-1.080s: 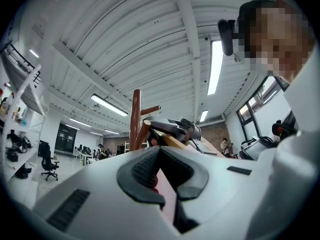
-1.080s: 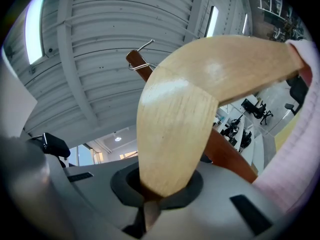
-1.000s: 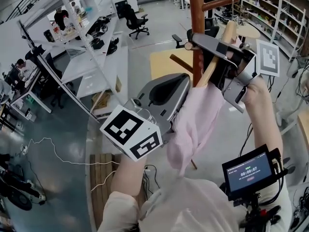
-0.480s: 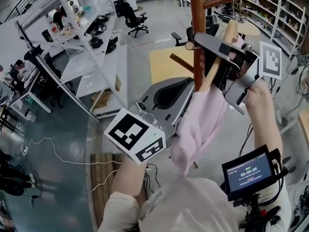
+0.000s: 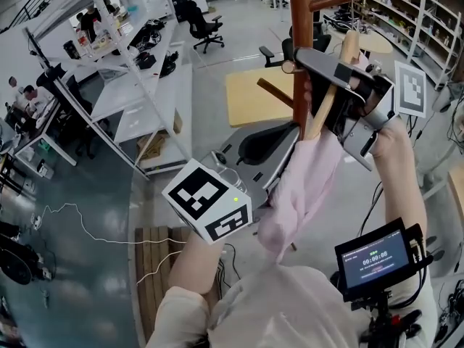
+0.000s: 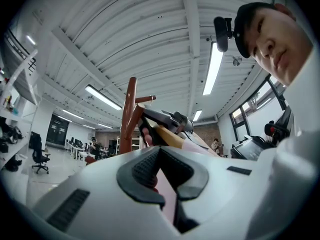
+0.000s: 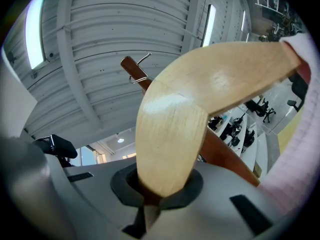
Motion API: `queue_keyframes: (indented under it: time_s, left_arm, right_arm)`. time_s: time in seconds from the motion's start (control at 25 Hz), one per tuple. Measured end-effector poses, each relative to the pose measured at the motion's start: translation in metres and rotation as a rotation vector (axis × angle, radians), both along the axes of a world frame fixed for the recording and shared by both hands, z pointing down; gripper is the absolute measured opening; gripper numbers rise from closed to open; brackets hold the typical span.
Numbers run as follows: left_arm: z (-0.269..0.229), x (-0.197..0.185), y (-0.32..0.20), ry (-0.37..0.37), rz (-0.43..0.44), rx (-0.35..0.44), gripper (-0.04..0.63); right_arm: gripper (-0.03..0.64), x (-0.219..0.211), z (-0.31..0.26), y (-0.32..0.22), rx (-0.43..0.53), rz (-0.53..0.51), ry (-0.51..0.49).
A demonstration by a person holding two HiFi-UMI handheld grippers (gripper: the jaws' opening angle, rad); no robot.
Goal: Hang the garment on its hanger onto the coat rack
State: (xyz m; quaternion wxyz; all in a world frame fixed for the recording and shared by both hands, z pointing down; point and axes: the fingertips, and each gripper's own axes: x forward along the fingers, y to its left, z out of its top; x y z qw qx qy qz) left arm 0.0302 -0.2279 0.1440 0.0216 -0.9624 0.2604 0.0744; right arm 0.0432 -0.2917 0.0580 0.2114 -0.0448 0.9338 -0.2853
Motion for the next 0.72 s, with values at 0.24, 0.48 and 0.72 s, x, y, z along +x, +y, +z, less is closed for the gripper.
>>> queue_keyframes:
  time_s: [0.24, 0.48, 0.72]
  left_arm:
    - [0.01, 0.015, 0.005, -0.034, 0.004, 0.028, 0.005]
    - [0.024, 0.029, 0.005, -0.014, 0.018, 0.014, 0.005]
    - [0.029, 0.032, -0.002, 0.009, 0.022, -0.006, 0.004]
  right_arm:
    - [0.011, -0.001, 0.007, -0.003, 0.009, 0.007, 0.08]
    - [0.012, -0.002, 0.014, -0.006, 0.021, 0.018, 0.157]
    - [0.012, -0.003, 0.021, -0.008, 0.027, 0.02, 0.229]
